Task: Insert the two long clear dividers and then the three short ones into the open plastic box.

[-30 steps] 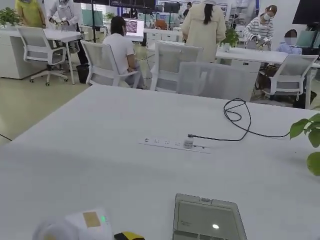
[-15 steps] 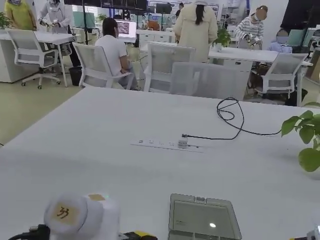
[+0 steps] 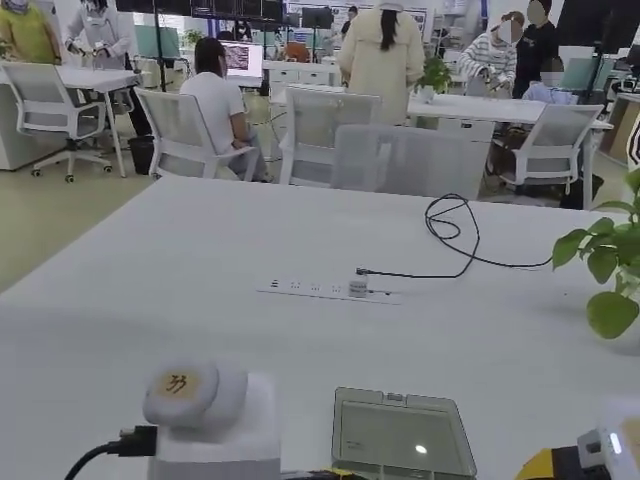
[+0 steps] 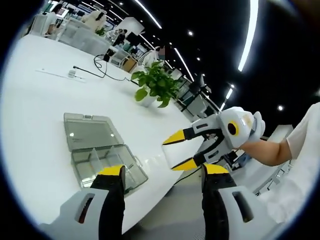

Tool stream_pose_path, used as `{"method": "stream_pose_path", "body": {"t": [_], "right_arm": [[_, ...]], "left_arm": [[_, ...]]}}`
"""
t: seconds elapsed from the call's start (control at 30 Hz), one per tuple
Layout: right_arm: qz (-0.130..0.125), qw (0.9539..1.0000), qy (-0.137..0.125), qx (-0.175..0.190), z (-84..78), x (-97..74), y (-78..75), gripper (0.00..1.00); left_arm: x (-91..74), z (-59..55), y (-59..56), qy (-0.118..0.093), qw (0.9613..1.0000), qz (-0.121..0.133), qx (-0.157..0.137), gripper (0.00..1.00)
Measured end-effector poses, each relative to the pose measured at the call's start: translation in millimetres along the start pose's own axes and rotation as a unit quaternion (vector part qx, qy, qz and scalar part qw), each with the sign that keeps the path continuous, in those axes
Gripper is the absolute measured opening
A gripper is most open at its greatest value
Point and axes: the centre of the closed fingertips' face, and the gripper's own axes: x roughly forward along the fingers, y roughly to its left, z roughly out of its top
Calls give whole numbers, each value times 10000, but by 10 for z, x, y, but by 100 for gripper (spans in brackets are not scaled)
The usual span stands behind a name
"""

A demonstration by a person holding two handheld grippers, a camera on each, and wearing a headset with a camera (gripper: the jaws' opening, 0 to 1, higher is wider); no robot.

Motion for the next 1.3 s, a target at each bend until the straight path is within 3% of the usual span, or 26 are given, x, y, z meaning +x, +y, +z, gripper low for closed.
{"method": "stream_pose_path", "body": {"t": [0.17,0.5,0.8,1.3], "right_arm": [[-30,9999,-46,-134,120,-37,15,33],[6,9995,-151,-266,322,-80,73,33],[38,9987,-115,-502,426,-75,131,33],[67,9979,-28,-650,443,-81,148,33]], "left_arm": [[69,-39,-55,50,9995,-150,-261,59],[186,-83,-112,25,9965,-329,-772,44],[256,-125,-189,107,9941,-511,-956,28],[278,-166,-195,150,9926,-591,-1046,0]]}}
